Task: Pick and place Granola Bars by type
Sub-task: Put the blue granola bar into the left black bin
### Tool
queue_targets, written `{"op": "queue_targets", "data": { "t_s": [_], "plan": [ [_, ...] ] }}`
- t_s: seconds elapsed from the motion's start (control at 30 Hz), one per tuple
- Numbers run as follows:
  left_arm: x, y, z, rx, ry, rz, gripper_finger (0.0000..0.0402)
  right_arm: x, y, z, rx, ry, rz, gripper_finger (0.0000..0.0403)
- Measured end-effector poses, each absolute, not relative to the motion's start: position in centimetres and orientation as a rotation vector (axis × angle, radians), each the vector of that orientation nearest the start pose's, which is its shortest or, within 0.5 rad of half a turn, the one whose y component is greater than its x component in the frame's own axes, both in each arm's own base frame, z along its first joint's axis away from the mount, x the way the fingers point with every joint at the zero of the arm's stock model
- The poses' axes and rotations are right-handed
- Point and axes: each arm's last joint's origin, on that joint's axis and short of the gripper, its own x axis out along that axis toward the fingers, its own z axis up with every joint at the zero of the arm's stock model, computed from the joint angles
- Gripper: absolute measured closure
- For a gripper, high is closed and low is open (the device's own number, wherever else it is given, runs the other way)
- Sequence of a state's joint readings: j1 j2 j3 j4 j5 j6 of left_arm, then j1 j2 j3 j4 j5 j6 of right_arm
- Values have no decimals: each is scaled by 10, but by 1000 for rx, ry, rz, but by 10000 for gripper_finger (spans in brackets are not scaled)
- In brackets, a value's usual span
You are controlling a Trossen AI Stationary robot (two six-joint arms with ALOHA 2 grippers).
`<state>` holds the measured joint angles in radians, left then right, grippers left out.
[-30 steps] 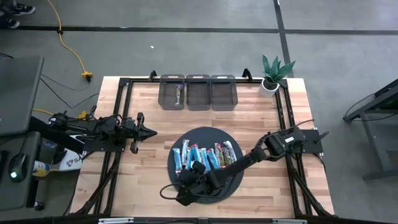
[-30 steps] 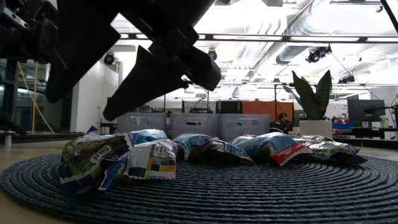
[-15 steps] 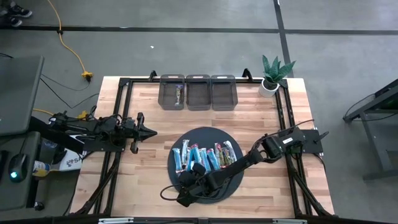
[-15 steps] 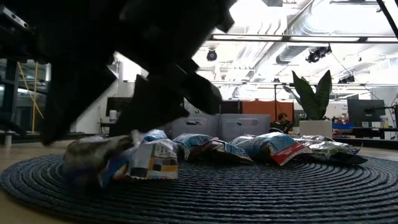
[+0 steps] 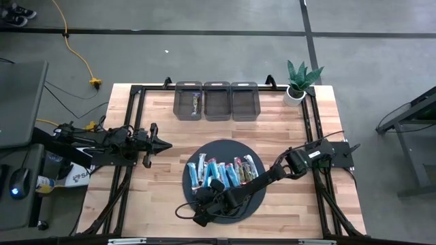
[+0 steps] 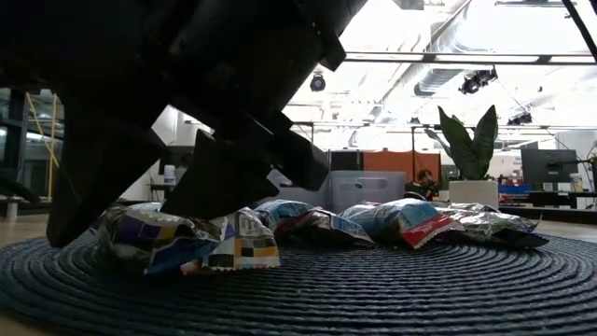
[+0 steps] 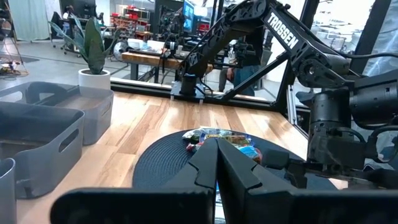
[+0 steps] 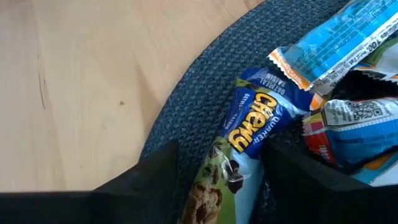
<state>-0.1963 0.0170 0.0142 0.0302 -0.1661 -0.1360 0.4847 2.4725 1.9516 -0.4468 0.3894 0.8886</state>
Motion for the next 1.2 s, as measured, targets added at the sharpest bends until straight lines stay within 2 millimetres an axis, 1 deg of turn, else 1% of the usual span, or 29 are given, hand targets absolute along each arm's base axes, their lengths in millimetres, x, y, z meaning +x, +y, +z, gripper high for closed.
{"op": "queue_targets", "data": {
  "t_s": [0.13, 0.53, 0.77, 1.0, 1.2],
  "plan": [
    [97, -14, 170, -141, -25, -32, 400, 468, 234, 119, 422, 836, -295, 211],
    [97, -14, 170, -141, -25, -32, 400, 467, 234, 118, 427, 850, -285, 309],
    [97, -14, 170, -141, -25, -33, 400, 468, 236, 119, 452, 869, -246, 351],
    [97, -14, 170, -141, -25, -33, 400, 465, 235, 136, 448, 880, -196, 367],
    [97, -14, 170, -141, -25, -33, 400, 465, 230, 166, 466, 838, -141, 367]
  ]
}}
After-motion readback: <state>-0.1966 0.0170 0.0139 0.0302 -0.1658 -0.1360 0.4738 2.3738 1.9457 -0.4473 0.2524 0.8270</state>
